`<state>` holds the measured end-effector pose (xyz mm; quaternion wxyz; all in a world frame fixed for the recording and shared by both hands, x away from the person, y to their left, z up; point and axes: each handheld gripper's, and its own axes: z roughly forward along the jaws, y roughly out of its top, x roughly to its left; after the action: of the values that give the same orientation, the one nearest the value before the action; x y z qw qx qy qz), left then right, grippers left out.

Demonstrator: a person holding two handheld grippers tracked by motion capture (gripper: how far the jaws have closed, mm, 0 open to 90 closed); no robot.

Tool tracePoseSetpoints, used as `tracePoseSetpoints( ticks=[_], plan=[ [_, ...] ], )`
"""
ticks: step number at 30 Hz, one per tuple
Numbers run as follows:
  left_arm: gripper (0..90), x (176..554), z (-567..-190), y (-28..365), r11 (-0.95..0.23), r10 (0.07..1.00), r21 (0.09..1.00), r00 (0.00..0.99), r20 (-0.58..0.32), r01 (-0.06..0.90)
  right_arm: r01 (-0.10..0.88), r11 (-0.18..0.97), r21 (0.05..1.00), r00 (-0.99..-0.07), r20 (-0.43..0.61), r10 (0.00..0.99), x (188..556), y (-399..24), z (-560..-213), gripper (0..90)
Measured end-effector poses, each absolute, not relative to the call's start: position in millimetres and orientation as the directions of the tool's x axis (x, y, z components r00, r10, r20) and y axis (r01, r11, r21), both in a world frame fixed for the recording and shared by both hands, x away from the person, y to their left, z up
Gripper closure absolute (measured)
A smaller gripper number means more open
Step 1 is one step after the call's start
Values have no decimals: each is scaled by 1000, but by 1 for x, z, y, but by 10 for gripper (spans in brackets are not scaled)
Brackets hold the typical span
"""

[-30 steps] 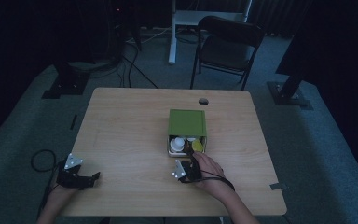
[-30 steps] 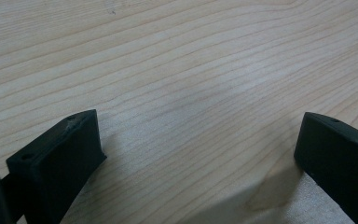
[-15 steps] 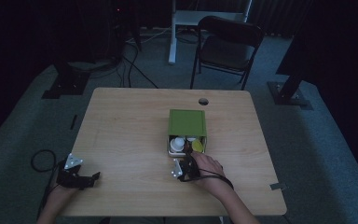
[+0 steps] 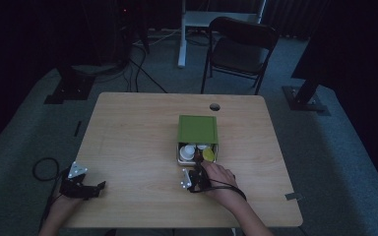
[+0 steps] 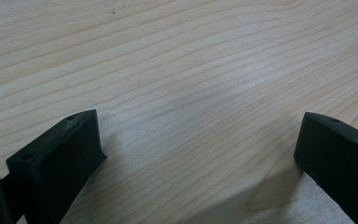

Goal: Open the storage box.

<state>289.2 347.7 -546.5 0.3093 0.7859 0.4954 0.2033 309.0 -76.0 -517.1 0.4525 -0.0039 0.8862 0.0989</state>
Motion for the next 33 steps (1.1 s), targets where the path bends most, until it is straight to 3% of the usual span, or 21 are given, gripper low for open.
tracePoseSetpoints(
  ticks=[33],
  plan=[
    [7,289,-546,348,-319,904,687,427,13,653,-133,982,133,-599,-800,27,275,-77,-516,735]
  ],
)
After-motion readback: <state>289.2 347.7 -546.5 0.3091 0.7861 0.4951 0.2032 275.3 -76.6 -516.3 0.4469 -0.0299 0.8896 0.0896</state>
